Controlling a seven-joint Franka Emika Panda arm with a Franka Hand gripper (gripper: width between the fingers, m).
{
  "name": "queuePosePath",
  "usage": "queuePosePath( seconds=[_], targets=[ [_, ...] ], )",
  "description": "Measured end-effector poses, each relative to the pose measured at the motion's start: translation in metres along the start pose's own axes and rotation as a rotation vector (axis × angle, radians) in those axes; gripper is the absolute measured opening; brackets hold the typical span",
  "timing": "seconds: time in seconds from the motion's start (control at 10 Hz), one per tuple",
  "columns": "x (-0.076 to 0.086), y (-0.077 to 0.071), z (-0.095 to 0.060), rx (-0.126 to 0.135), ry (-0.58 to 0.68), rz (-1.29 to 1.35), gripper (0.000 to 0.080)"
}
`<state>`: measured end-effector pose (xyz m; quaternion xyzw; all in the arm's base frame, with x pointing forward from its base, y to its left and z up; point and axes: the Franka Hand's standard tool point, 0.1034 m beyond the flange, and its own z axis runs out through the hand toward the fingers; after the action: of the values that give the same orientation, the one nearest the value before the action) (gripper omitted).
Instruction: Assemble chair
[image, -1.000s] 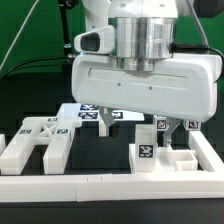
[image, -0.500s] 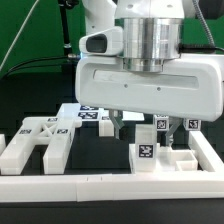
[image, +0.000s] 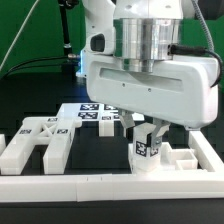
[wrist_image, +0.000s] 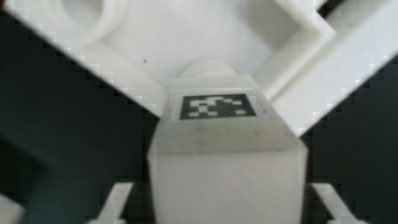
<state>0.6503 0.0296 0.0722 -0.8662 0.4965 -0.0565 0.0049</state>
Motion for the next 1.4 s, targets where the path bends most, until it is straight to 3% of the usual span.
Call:
queuePosePath(
  seconds=[0.3, 0.5, 0.6, 1.0, 1.3, 1.4],
  targets=[
    [0.005, 0.008, 0.002, 0.01, -0.063, 0.471, 0.0285],
    [0.009, 0.012, 0.003, -0.009, -0.071, 0.614, 0.0285],
    [0.012, 0.015, 0.002, -0.015, -0.067, 0.615, 0.0285],
    [0.027, 0.018, 0.003, -0.087, -0.078, 0.596, 0.0285],
    [0.021, 0.016, 0.003, -0.104, -0.079, 0.747, 0.0285],
    [0.022, 0.016, 0.003, -0.103, -0.079, 0.724, 0.0366]
  ],
)
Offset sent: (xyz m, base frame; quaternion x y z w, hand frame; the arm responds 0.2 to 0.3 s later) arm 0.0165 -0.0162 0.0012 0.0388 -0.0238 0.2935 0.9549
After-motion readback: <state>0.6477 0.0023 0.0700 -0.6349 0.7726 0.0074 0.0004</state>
